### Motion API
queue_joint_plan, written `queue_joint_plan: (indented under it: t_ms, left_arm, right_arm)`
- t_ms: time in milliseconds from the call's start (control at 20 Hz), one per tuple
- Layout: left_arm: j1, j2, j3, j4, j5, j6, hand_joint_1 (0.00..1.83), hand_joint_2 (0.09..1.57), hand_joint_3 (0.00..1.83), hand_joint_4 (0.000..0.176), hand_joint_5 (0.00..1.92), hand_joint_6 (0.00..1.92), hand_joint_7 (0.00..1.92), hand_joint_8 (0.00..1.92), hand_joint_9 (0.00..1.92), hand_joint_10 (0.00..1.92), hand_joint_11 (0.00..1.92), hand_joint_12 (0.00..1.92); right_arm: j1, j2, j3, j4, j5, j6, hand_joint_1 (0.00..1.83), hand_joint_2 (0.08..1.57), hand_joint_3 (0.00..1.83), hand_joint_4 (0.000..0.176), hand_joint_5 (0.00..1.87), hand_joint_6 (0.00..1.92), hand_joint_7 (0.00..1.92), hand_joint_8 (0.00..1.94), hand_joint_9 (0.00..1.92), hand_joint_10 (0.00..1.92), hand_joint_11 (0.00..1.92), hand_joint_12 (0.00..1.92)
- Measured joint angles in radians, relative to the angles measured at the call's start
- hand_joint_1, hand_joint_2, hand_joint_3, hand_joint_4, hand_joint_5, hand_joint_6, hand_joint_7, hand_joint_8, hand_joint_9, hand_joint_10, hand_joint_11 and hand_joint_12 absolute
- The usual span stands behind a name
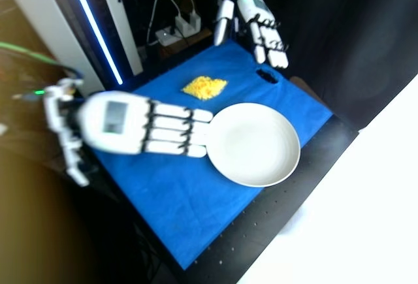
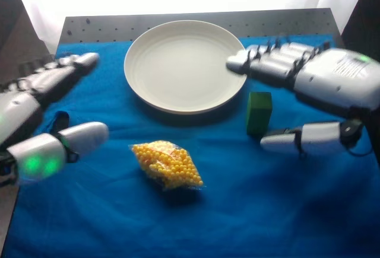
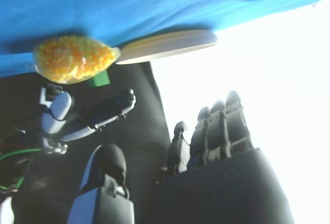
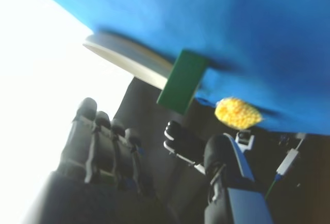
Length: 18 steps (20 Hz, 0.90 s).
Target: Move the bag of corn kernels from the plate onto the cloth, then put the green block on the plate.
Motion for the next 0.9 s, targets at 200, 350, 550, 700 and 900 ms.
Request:
queue_joint_plan:
  t_ms: [200, 350, 550, 700, 900]
  left_arm:
    - [0.003, 0.002, -0.006, 0.016, -0.027, -0.002, 0.19, 1.26, 0.01, 0.106, 0.00, 0.00, 0.00, 0.00, 0.00, 0.00, 0.00, 0.00]
    - [0.003, 0.001, -0.006, 0.011, -0.025, -0.002, 0.18, 1.26, 0.00, 0.104, 0.00, 0.00, 0.00, 0.00, 0.00, 0.00, 0.00, 0.00]
    - [0.005, 0.001, -0.006, 0.010, -0.028, -0.002, 0.17, 1.27, 0.01, 0.098, 0.00, 0.00, 0.00, 0.00, 0.00, 0.00, 0.00, 0.00]
    - [0.005, -0.003, -0.006, 0.006, -0.029, -0.002, 0.16, 1.26, 0.00, 0.117, 0.00, 0.00, 0.00, 0.00, 0.00, 0.00, 0.00, 0.00]
    - [0.006, -0.003, -0.006, 0.004, -0.034, -0.002, 0.19, 1.28, 0.01, 0.119, 0.00, 0.00, 0.00, 0.00, 0.00, 0.00, 0.00, 0.00]
  right_arm:
    - [0.018, -0.024, 0.022, 0.009, -0.041, 0.000, 0.86, 1.23, 0.00, 0.000, 0.44, 0.17, 0.73, 0.45, 0.37, 1.40, 0.06, 1.86]
    - [0.018, -0.029, 0.022, 0.002, -0.039, 0.007, 1.17, 1.26, 0.00, 0.000, 0.69, 1.37, 0.81, 1.37, 0.94, 1.65, 0.65, 1.92]
    - [0.043, -0.016, 0.005, -0.052, -0.056, 0.005, 0.98, 1.38, 0.00, 0.000, 0.53, 1.64, 0.89, 1.59, 0.90, 1.87, 0.87, 1.92]
    - [0.047, 0.013, -0.024, -0.089, -0.017, 0.019, 1.16, 1.33, 0.00, 0.000, 0.48, 1.50, 0.75, 1.62, 0.87, 1.61, 0.76, 1.89]
    - [0.142, 0.041, 0.001, -0.212, 0.037, 0.149, 1.16, 1.31, 0.00, 0.000, 0.61, 1.50, 0.68, 1.54, 1.05, 1.45, 0.97, 1.80]
